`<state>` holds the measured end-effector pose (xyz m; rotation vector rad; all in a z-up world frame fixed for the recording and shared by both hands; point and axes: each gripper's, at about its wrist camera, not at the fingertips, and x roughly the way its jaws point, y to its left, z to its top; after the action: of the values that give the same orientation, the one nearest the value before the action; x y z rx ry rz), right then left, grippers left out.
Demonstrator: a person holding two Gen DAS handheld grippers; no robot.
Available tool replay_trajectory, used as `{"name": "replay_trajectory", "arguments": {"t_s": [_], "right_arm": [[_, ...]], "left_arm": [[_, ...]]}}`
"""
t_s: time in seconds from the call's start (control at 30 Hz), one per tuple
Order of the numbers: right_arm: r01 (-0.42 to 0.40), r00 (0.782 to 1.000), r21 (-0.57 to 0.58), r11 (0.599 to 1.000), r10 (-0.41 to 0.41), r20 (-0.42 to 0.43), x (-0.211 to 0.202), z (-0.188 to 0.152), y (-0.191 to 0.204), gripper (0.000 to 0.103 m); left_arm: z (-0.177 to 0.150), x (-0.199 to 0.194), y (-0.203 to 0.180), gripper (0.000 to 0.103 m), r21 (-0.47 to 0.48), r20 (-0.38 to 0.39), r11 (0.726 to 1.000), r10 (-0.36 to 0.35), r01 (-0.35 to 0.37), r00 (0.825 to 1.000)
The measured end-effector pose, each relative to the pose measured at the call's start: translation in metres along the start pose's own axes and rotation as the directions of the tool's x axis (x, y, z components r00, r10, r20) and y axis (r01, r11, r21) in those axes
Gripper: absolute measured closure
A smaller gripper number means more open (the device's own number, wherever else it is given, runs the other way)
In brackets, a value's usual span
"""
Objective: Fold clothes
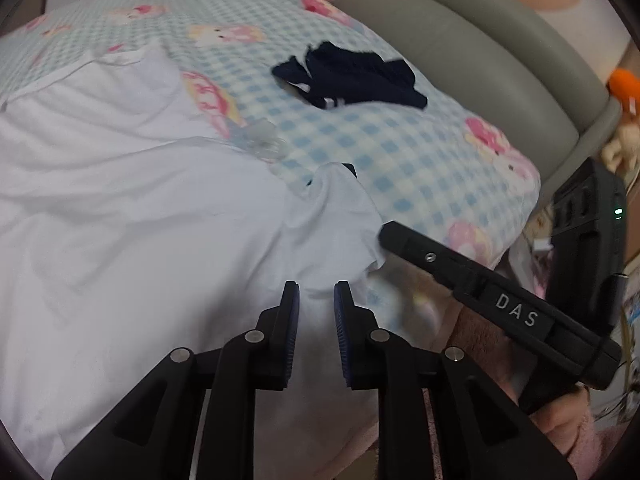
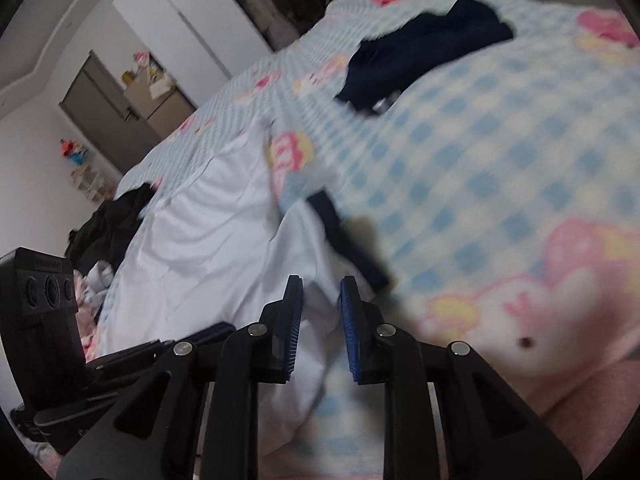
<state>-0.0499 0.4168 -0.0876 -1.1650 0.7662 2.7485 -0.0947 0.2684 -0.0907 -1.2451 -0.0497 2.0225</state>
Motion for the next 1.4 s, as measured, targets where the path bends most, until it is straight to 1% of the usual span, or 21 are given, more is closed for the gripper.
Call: {"name": "replay_trajectory", "arguments": {"t_s": [0.07,0.13,0.17,0.2,0.27,0.37,0.43,0.5,0.57,0.63,0.73,0.83,0.9,0.97,1.03,1.1,1.2,1.23,1.3,1.37,1.4], "right_arm": [[0.069,0.998,0.012,0.998,-0.069,0.003,-0.004,-0.002,-0.007,0.082],[0.099,0.995,0.037,0.994,-0.098,-0.023,-0.004,-0.006,-0.015,0.082],[0.096,0.995,0.050,0.994,-0.094,-0.032,-0.004,-0.007,-0.018,0.082],[0.094,0.995,0.061,0.994,-0.091,-0.040,-0.004,-0.008,-0.022,0.082],[0.107,0.994,0.063,0.992,-0.105,-0.034,-0.005,-0.007,-0.024,0.081],[0.079,0.996,0.063,0.995,-0.076,-0.054,-0.001,-0.007,-0.026,0.075],[0.068,0.995,0.051,0.996,-0.064,-0.077,0.004,-0.010,-0.024,0.071],[0.041,0.995,0.030,0.999,-0.038,-0.091,0.011,-0.009,-0.016,0.070],[0.013,0.995,0.005,1.000,-0.013,-0.101,0.018,-0.009,-0.007,0.070],[-0.031,0.992,-0.010,0.999,0.030,-0.121,0.026,-0.009,0.003,0.070],[-0.081,0.983,-0.043,0.996,0.073,-0.169,0.039,-0.012,0.020,0.069],[-0.046,0.976,-0.122,0.991,0.019,-0.219,0.051,-0.015,0.035,0.068],[-0.048,0.974,-0.147,0.988,0.014,-0.224,0.055,-0.012,0.041,0.068],[-0.058,0.976,-0.180,0.982,0.018,-0.218,0.059,-0.006,0.049,0.068],[-0.064,0.978,-0.224,0.973,0.017,-0.206,0.061,0.001,0.059,0.068],[-0.106,0.980,-0.260,0.960,0.057,-0.189,0.063,0.007,0.068,0.068],[-0.175,0.965,-0.306,0.936,0.101,-0.243,0.072,0.007,0.081,0.068],[-0.175,0.964,-0.323,0.930,0.096,-0.247,0.072,0.003,0.082,0.068],[-0.177,0.962,-0.354,0.918,0.087,-0.257,0.073,-0.005,0.085,0.067],[-0.198,0.957,-0.360,0.912,0.101,-0.270,0.071,-0.002,0.084,0.065],[-0.212,0.955,-0.356,0.910,0.116,-0.272,0.068,0.002,0.083,0.065]], "left_arm": [[0.005,0.014,-0.010,0.063,0.032,-0.023,0.999,0.013,-0.012,1.000],[0.009,0.029,-0.017,0.063,0.044,-0.045,0.999,0.012,-0.010,0.999],[0.009,0.034,-0.019,0.066,0.048,-0.047,0.999,0.020,-0.018,0.999],[0.010,0.038,-0.021,0.075,0.048,-0.047,0.998,0.032,-0.029,0.998],[0.011,0.041,-0.017,0.100,0.018,-0.034,0.998,0.059,-0.058,0.998],[0.010,0.014,0.002,0.100,-0.095,0.043,0.995,-0.035,0.039,0.998],[0.006,-0.009,0.026,0.100,-0.209,0.120,0.970,-0.098,0.122,0.988],[0.001,-0.032,0.056,0.100,-0.332,0.202,0.921,-0.138,0.201,0.970],[-0.005,-0.040,0.086,0.100,-0.416,0.212,0.891,-0.098,0.181,0.972],[-0.014,-0.040,0.111,0.100,-0.476,0.168,0.870,-0.055,0.130,0.984],[-0.028,-0.041,0.131,0.098,-0.519,0.129,0.843,-0.085,0.140,0.988],[-0.032,-0.054,0.122,0.089,-0.453,0.138,0.887,-0.031,0.090,0.990],[-0.030,-0.061,0.108,0.072,-0.370,0.135,0.928,0.009,0.042,0.991],[-0.025,-0.064,0.094,0.070,-0.286,0.136,0.958,0.047,-0.006,0.990],[-0.017,-0.065,0.083,0.070,-0.224,0.140,0.973,0.084,-0.051,0.987],[-0.011,-0.066,0.083,0.070,-0.230,0.162,0.970,0.114,-0.074,0.980],[-0.006,-0.062,0.093,0.070,-0.277,0.177,0.961,0.066,-0.014,0.982],[-0.004,-0.058,0.095,0.070,-0.275,0.163,0.961,0.069,-0.022,0.984],[-0.002,-0.050,0.098,0.070,-0.262,0.132,0.961,0.126,-0.088,0.983],[0.002,-0.044,0.105,0.070,-0.283,0.095,0.936,0.246,-0.211,0.965],[0.001,-0.047,0.114,0.070,-0.327,0.099,0.921,0.256,-0.211,0.962]]}}
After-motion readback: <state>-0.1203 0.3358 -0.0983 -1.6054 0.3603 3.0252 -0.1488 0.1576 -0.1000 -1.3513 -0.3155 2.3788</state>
